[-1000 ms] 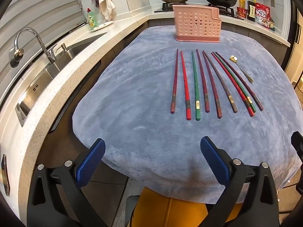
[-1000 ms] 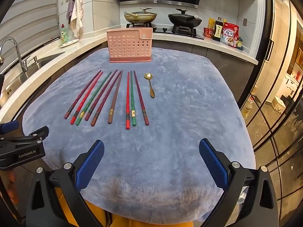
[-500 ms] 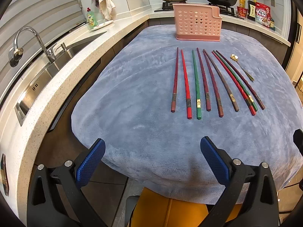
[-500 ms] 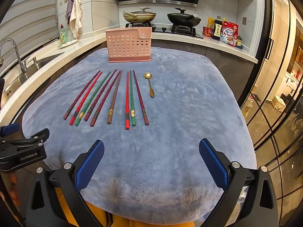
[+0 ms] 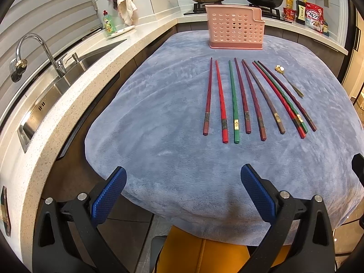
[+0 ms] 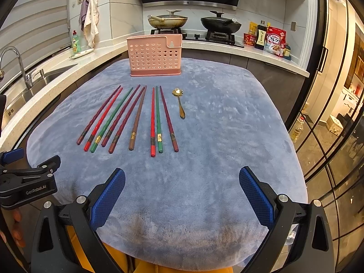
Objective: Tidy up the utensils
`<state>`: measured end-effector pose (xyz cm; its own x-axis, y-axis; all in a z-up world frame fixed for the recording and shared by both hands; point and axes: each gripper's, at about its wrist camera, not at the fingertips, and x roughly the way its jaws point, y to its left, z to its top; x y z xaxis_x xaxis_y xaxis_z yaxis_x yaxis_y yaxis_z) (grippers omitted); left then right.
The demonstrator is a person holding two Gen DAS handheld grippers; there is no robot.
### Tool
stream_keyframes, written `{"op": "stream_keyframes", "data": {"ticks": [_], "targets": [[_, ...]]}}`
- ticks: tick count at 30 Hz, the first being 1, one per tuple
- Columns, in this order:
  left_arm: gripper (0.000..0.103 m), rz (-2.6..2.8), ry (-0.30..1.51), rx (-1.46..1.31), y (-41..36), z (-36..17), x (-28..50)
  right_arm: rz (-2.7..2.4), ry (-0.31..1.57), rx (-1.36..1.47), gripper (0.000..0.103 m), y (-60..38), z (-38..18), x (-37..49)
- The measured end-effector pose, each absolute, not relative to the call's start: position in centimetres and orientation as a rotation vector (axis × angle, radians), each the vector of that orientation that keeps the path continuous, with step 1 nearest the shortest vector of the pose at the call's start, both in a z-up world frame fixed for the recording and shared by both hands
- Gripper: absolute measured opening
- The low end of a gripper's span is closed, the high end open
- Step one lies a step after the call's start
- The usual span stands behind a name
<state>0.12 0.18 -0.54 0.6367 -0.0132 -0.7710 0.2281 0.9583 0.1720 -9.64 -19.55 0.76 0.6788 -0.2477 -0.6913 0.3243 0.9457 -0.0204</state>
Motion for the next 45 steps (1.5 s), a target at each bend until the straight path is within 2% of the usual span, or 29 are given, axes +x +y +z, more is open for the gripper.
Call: {"op": "stream_keyframes", "data": {"ticks": [45], "targets": [[0.096, -0.148, 0.884, 0.265, 0.23, -0.83, -0.17, -0.316, 0.757, 0.093, 0.096, -19.14, 0.95, -9.52]]}}
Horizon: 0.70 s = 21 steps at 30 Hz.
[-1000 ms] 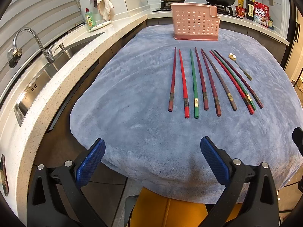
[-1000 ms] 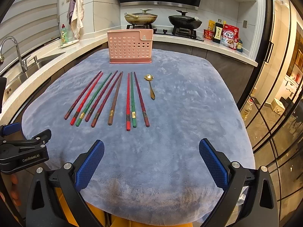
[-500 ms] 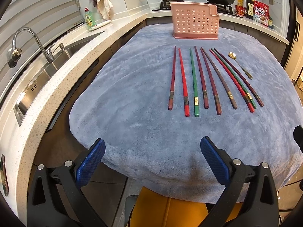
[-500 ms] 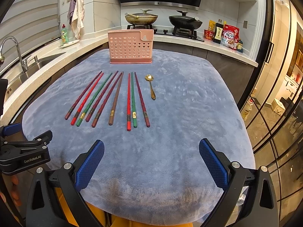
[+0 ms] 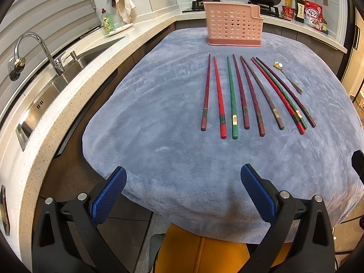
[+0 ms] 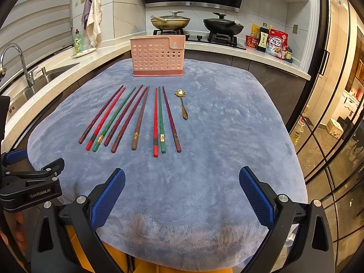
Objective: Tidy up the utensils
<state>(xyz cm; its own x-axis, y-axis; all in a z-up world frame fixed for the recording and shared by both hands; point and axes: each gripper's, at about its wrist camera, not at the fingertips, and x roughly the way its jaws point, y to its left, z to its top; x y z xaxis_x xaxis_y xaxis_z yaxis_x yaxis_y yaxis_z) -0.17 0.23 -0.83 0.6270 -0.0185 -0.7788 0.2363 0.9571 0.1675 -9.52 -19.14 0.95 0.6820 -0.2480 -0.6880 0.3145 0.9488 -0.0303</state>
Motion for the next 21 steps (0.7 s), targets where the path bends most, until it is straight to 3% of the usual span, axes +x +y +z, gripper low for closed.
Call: {"op": "stream_keyframes", "data": {"ticks": [21], "targets": [[0.096, -0.148, 0.884, 0.265, 0.23, -0.84, -0.18, -0.309, 0.757, 0.089, 0.096, -18.80, 0.78, -9.47]]}}
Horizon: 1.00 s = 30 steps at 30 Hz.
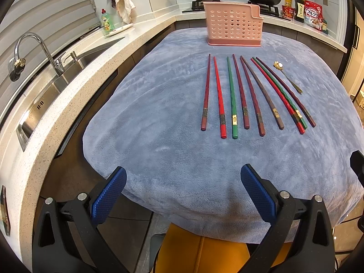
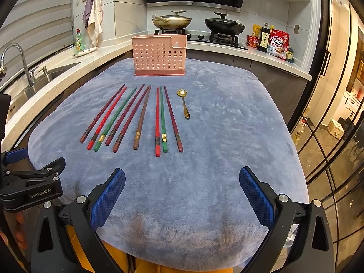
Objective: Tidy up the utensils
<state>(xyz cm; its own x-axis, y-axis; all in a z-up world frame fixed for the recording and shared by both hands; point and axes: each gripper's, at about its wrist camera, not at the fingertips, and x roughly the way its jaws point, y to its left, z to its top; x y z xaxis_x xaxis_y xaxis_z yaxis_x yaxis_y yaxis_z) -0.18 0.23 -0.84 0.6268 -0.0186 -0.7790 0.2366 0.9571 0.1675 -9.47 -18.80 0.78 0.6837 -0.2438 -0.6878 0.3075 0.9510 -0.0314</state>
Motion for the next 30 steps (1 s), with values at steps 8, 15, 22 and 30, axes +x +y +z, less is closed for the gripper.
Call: {"op": "stream_keyframes", "data": {"ticks": [8, 15, 22, 30], "targets": [[0.096, -0.148, 0.884, 0.266, 0.2, -0.9, -0.2, -0.306, 0.760, 0.088, 0.096, -18.7, 0.7, -9.4], [0.096, -0.152, 0.893, 0.257, 0.1, -0.8, 0.0, -0.303, 0.762, 0.088, 0.096, -18.8, 0.7, -9.3], [0.096, -0.171, 0.908, 0.170, 0.9, -0.7, 2.4, -0.315, 0.775, 0.122, 0.096, -20.9, -0.2, -7.9], [0.096, -0.161, 0.936, 0.092, 1.4, -2.3, 6.9, -0.337, 0.776, 0.165, 0.096, -24.2, -1.2, -4.4]]}}
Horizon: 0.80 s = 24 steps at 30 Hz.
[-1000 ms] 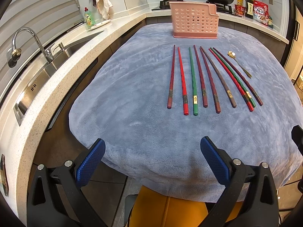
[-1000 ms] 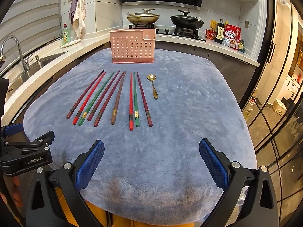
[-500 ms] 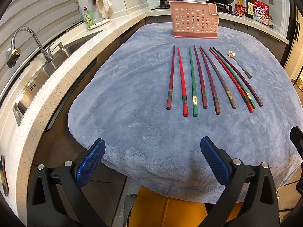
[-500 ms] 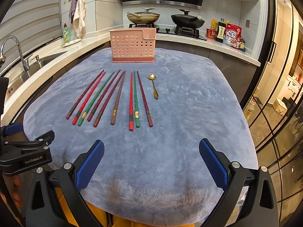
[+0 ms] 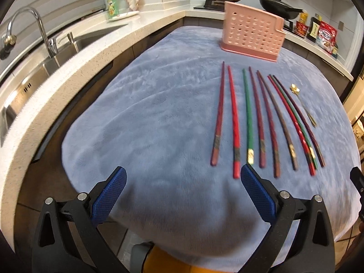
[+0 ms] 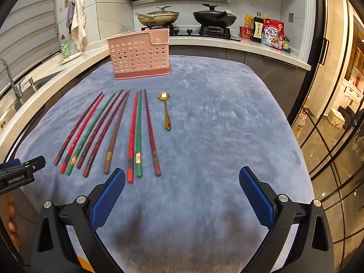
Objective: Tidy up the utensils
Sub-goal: 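Grasp a dark red chopstick with the left tool while the right tool grasps the gold spoon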
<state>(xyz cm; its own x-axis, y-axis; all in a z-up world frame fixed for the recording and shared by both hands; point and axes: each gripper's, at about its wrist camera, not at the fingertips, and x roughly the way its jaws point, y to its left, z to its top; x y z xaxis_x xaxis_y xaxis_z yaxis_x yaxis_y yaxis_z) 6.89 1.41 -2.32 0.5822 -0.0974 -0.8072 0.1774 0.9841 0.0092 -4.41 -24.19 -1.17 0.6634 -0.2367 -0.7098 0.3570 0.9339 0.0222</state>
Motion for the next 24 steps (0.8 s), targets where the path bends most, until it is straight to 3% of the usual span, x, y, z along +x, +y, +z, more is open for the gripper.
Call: {"op": "stream_keyframes", "data": {"ticks": [6, 10, 16, 20, 24], "targets": [[0.092, -0.179, 0.949, 0.100, 0.4, -3.8, 9.3, -0.324, 0.798, 0.229, 0.096, -27.0, -2.3, -0.5], [0.080, -0.208, 0.961, 0.108, -0.6, -4.3, 10.3, -0.304, 0.790, 0.264, 0.093, -28.3, -2.6, 2.5], [0.064, -0.246, 0.978, 0.085, -1.1, -4.8, 11.3, -0.251, 0.822, 0.299, 0.065, -29.4, -3.9, 6.8], [0.060, -0.254, 0.991, 0.064, -0.8, -5.0, 11.7, -0.226, 0.855, 0.320, 0.046, -29.6, -5.1, 8.6], [0.046, -0.251, 0.985, 0.074, -0.6, -5.0, 11.5, -0.206, 0.888, 0.313, 0.030, -28.9, -6.3, 9.3]]}}
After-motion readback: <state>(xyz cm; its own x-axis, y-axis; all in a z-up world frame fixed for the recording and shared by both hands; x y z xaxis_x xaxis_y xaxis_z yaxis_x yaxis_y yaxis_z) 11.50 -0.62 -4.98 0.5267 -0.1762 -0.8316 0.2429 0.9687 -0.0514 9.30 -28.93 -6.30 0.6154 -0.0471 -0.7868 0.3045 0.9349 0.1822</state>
